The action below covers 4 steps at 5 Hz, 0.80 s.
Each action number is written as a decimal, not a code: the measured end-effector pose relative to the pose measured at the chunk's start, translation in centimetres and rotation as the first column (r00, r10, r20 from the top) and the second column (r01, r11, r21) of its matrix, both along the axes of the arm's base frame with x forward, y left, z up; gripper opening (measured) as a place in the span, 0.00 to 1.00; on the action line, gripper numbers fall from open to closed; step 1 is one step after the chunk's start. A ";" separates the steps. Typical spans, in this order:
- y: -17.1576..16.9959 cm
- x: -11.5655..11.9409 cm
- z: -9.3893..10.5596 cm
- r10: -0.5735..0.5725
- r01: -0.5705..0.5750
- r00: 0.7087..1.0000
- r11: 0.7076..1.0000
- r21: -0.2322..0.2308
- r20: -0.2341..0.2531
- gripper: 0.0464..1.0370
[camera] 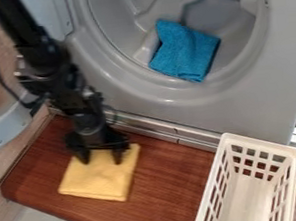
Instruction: Move the yellow cloth to the bottom right of the table
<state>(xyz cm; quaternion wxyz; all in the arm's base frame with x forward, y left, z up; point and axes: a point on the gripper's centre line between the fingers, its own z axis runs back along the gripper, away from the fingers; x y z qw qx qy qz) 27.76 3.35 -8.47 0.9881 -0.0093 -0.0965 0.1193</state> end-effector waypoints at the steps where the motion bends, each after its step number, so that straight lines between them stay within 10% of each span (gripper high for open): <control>1: -2.8 0.2 0.0 -0.057 0.057 0.998 0.998 -0.019 -0.016 0.96; 4: -9.1 -0.5 0.2 -0.124 0.125 0.991 0.992 0.011 -0.060 0.96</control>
